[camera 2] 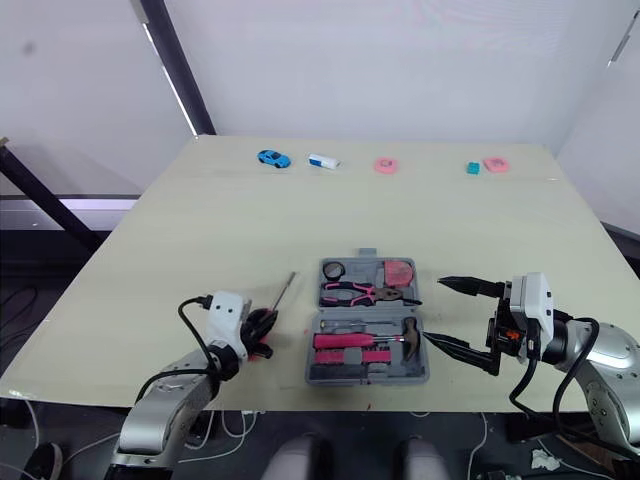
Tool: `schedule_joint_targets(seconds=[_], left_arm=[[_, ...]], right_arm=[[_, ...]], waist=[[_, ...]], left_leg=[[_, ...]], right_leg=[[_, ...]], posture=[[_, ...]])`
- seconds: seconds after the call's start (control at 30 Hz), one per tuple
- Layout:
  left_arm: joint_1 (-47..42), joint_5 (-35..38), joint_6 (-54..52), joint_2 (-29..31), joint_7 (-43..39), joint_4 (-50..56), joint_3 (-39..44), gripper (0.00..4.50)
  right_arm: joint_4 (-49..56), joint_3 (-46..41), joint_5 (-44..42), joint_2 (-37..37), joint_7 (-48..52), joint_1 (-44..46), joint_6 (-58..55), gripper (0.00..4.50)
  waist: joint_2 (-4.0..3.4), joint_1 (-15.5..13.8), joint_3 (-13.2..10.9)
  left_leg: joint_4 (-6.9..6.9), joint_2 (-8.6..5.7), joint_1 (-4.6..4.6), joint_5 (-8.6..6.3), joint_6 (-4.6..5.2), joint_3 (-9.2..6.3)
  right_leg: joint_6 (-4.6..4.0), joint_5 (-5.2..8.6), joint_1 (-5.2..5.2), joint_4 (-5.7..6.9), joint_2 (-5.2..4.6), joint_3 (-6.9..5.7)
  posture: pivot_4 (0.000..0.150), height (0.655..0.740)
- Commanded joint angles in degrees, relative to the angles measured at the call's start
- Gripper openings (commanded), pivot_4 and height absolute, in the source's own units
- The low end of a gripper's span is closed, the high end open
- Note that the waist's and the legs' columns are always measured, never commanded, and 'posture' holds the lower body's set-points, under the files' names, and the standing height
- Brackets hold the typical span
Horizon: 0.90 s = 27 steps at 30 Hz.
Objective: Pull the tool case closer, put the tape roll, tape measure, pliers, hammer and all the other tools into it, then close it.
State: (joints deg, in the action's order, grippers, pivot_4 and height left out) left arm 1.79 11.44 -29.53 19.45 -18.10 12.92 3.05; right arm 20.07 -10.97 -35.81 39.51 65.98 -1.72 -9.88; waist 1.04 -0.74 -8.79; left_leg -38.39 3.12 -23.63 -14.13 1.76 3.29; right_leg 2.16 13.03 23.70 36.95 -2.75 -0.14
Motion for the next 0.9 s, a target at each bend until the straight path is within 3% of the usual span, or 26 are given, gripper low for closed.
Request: schedule_joint_targets(seconds=[0.03, 0.33, 0.53, 0.7, 0.9], left_arm=[[-0.1, 1.8, 1.7, 3.3, -4.1, 4.4, 2.3, 0.49], [-3.6, 5.6, 2.9, 16.1, -20.8, 7.5, 1.3, 0.49], [-10.9, 9.1, 1.5, 24.3, -37.6, 10.3, -7.4, 0.49], [-19.5, 8.1, -0.4, 24.7, -44.7, 7.6, -16.0, 0.49], [-30.3, 4.6, -3.5, 20.0, -49.4, 3.7, -27.8, 0.49]], right_arm=[[0.5, -0.7, -0.9, 0.3, 1.1, 0.6, 1.1, 4.5], [-2.0, -1.4, 0.1, 0.7, 2.8, 0.1, 2.3, 4.5], [-2.8, -3.5, 0.7, 1.1, 2.7, -2.3, 3.9, 4.5], [-2.9, -4.5, 1.1, 1.7, 3.1, -4.0, 4.7, 4.5], [-4.3, -7.3, 0.7, 4.1, 4.7, -5.5, 5.1, 4.5]], waist=[[0.0, 0.0, 0.0], [0.04, -0.1, 0.0], [0.05, -0.3, 0.0], [0.04, -0.1, 0.0], [0.04, -0.1, 0.0]], left_leg=[[0.0, 0.0, 0.0, 0.0, 0.0, 0.0], [-0.01, 0.01, -0.02, 0.0, 0.0, 0.07], [-0.01, 0.0, -0.06, 0.0, -0.01, 0.21], [-0.02, -0.04, -0.06, 0.0, 0.0, 0.24], [-0.04, -0.03, -0.06, 0.01, 0.0, 0.21]], right_leg=[[0.0, 0.0, 0.0, 0.0, 0.0, 0.0], [-0.01, 0.0, 0.01, 0.0, -0.02, -0.03], [-0.01, 0.01, 0.03, -0.01, -0.04, -0.02], [0.02, 0.01, 0.01, -0.03, -0.03, 0.0], [0.04, 0.02, 0.01, -0.01, 0.09, 0.02]], posture=[[0.15, 0.7395], [0.15, 0.7395], [0.15, 0.7395], [0.15, 0.7395], [0.15, 0.7395]])
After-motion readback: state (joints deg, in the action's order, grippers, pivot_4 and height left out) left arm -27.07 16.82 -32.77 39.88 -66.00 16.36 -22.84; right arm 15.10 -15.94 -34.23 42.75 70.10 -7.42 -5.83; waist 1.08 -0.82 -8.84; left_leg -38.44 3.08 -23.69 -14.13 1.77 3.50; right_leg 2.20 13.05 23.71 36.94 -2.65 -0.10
